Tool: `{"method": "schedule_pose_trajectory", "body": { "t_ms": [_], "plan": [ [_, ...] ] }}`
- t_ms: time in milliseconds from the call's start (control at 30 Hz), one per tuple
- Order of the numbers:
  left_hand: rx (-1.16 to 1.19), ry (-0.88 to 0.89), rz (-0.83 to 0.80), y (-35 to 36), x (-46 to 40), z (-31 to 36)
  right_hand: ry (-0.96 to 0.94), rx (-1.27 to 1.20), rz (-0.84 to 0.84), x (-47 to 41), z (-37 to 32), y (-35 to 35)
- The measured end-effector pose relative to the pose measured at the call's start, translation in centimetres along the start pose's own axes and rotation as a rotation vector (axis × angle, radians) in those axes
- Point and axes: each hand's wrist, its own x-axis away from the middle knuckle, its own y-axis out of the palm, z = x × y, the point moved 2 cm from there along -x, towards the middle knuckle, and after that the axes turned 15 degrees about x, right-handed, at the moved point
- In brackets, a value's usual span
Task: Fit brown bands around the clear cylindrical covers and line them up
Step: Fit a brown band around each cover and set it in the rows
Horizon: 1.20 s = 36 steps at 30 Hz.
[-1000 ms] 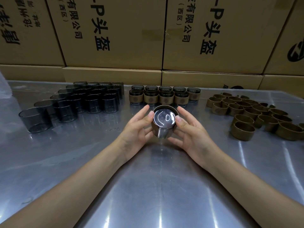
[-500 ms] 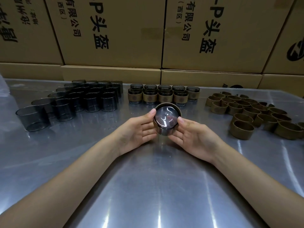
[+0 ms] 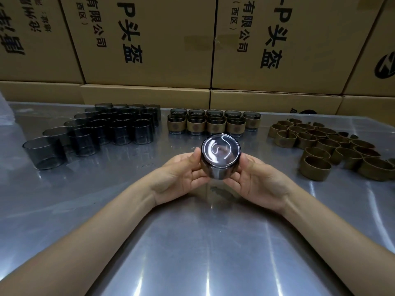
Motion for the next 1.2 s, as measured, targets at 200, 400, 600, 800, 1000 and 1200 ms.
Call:
{"method": "schedule_pose_trajectory", "body": {
  "t_ms": [200, 400, 600, 800, 1000, 1200],
  "plan": [
    [-0.125, 0.079, 0.344, 1.5, -0.6, 0.0, 0.118, 0.084, 0.427, -0.9, 0.3, 0.6],
    [-0.521, 0.488, 0.547, 3.6, -0.6, -1.0, 0.004, 0.419, 0.754, -1.3, 0.2, 2.4],
    [-0.503, 0.658, 0.531, 4.6, -0.1, -1.3, -0.050, 0.503, 0.833, -1.4, 0.5, 3.0],
    [-0.507, 0.664, 0.536, 4.8, -0.1, -1.1, -0.049, 0.504, 0.856, -1.4, 0.5, 3.1],
    [-0.532, 0.660, 0.496, 4.6, -0.2, -1.2, -0.039, 0.495, 0.832, -1.5, 0.8, 2.8],
    [-0.705, 0.706, 0.508, 2.9, -0.4, -1.0, -0.202, 0.950, 0.554, -1.3, 1.0, 1.7]
  ]
}}
